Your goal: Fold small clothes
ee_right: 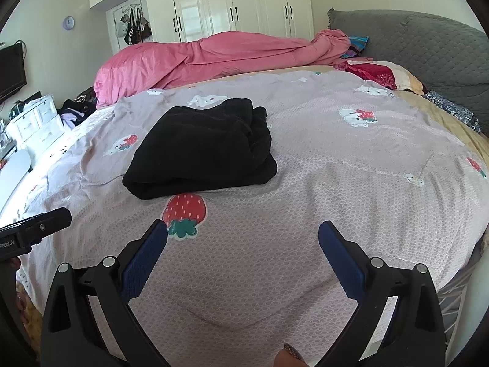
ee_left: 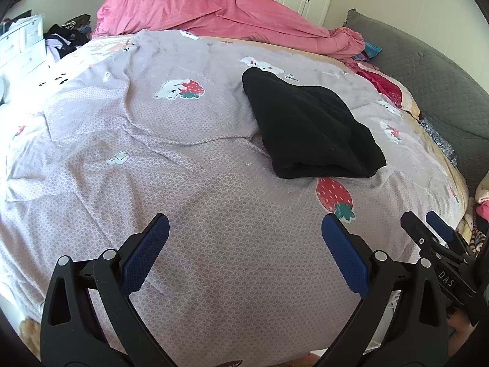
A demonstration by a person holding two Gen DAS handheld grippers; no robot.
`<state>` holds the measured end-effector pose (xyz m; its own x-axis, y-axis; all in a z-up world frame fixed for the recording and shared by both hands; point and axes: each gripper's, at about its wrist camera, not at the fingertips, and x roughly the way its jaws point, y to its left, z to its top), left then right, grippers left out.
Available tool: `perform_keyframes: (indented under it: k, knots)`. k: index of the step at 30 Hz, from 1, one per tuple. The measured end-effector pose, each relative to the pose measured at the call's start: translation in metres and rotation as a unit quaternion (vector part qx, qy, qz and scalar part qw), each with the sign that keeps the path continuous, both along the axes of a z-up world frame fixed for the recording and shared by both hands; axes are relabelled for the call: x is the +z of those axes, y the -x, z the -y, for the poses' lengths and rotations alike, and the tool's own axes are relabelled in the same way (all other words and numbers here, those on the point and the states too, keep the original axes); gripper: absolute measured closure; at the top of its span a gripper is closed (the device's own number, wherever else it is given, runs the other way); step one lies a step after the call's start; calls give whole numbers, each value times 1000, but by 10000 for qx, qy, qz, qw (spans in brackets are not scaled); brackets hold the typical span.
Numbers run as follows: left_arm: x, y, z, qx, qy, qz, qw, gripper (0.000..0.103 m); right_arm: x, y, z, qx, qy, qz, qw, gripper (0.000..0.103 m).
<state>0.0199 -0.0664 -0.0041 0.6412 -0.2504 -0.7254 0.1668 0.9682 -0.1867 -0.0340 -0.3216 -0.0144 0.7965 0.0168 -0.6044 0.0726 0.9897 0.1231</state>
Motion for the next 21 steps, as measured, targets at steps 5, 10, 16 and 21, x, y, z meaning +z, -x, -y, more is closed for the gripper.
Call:
perform_keyframes:
  k: [5, 10, 16, 21]
  knots:
    - [-1, -2, -1, 31, -31, -24, 10000, 9, -1, -2, -3, 40, 27, -22, 10000, 4]
    - [-1, -3, -1, 70, -84, -37, 9999, 9, -2, -3, -4, 57, 44, -29, 10000, 4]
    - [-2, -4, 0, 98, -166, -57, 9998, 9, -1, -5, -4, 58, 50, -14, 10000, 4]
    - [-1, -4, 0, 113, -195, -60, 9997, 9, -1, -5, -6, 103, 58, -54, 9999, 4]
